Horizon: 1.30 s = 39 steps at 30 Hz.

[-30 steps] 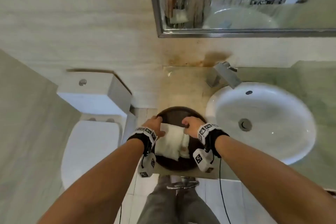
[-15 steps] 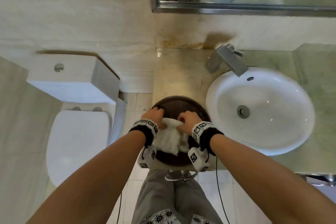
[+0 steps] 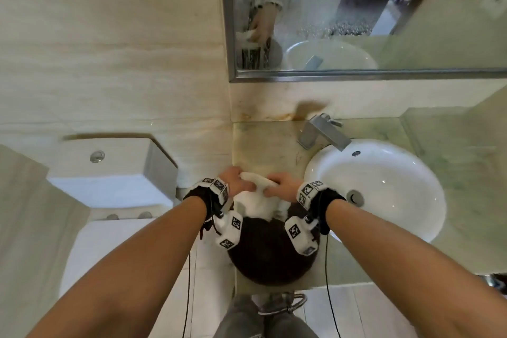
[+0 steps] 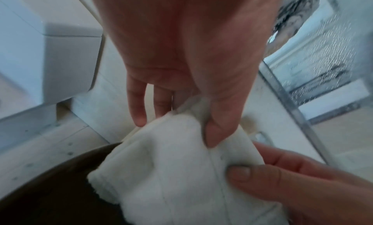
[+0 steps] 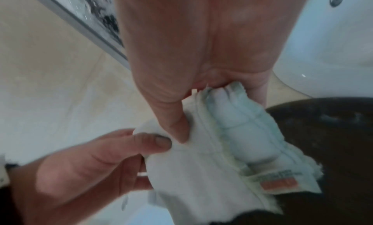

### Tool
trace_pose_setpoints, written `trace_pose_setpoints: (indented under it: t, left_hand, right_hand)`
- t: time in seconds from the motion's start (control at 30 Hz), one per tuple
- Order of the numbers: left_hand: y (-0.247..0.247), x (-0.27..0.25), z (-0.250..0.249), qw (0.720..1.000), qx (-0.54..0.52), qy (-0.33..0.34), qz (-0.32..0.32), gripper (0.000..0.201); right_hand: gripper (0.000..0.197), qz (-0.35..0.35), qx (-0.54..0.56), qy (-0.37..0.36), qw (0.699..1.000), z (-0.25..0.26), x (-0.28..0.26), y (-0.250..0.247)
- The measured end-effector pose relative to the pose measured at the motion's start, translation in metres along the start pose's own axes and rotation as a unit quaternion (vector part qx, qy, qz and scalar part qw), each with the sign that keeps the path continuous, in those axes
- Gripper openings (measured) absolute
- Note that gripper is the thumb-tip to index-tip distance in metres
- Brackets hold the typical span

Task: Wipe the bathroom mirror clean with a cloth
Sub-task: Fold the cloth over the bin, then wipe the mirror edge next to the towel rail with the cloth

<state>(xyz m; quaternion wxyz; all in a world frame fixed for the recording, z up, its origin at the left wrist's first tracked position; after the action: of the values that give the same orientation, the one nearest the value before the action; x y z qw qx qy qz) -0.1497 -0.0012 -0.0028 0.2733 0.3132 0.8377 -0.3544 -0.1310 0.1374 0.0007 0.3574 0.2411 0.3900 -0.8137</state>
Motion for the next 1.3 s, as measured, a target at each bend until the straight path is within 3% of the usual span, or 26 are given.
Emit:
trace_pose_setpoints:
  t: [0.1,0.2,0.27,0.37,0.5,0.63,0.77,0.83,0.97,1.03,1.13,1.23,1.3]
  left_hand:
    - [-0.035,-0.011,-0.023,0.997,-0.04,0.045,-0.047,0.087]
    - [-0.068,-0.025,-0.055,0.988,-0.084,0.099,-0.081,0.093]
    - [-0.085,-0.042,-0.082,0.981,-0.117,0.132,-0.077,0.083]
    - [-0.109,-0.072,-0.121,0.969,-0.17,0.166,-0.066,0.049]
    - [-0.132,-0.096,-0.161,0.952,-0.23,0.198,-0.046,0.037]
    - [-0.165,-0.122,-0.201,0.937,-0.258,0.217,-0.089,0.037]
    - [-0.185,-0.155,-0.249,0.941,-0.225,0.222,-0.118,0.024]
    - [-0.194,-0.177,-0.272,0.94,-0.214,0.222,-0.147,0.014]
    - [-0.211,-0.207,-0.305,0.915,-0.273,0.242,-0.176,0.025]
    - [-0.212,-0.215,-0.321,0.901,-0.301,0.264,-0.168,0.03]
    - [-0.201,-0.228,-0.349,0.9,-0.309,0.292,-0.101,0.029]
    - [-0.196,-0.243,-0.369,0.911,-0.273,0.307,-0.05,0.027]
    - [-0.198,-0.258,-0.378,0.908,-0.262,0.322,-0.051,0.018]
  right_hand:
    - [0.025,-0.06,0.025,-0.023,0.998,0.022,-0.021,-0.048]
    - [0.031,-0.11,0.069,-0.068,0.989,0.051,-0.049,-0.096]
    - [0.033,-0.14,0.097,-0.093,0.981,0.069,-0.067,-0.124]
    - [0.036,-0.188,0.121,-0.129,0.966,0.098,-0.099,-0.17]
    - [0.035,-0.264,0.085,-0.156,0.948,0.135,-0.145,-0.222]
    - [0.03,-0.396,-0.062,-0.173,0.9,0.169,-0.195,-0.258]
    - [0.042,-0.475,-0.192,-0.176,0.841,0.196,-0.231,-0.274]
    - [0.046,-0.474,-0.208,-0.203,0.831,0.205,-0.241,-0.277]
    - [0.053,-0.379,-0.165,-0.275,0.868,0.214,-0.248,-0.278]
    - [0.055,-0.369,-0.154,-0.315,0.861,0.221,-0.263,-0.28]
    - [0.056,-0.404,-0.15,-0.327,0.841,0.225,-0.288,-0.298]
    - [0.054,-0.373,-0.129,-0.328,0.858,0.224,-0.302,-0.319]
    - [0.042,-0.358,-0.113,-0.349,0.859,0.227,-0.314,-0.334]
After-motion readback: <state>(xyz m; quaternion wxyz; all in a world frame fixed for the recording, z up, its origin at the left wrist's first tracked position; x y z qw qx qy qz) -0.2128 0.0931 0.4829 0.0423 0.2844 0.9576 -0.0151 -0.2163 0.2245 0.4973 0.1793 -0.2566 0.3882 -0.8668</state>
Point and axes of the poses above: each hand's wrist, its own x-axis towards the middle knuckle, its own y-axis out of the palm, z = x × y, the point moved 9 cm from there along x, towards the middle knuckle, and after that the axes turned 10 degrees about z, right-handed, at the moved point
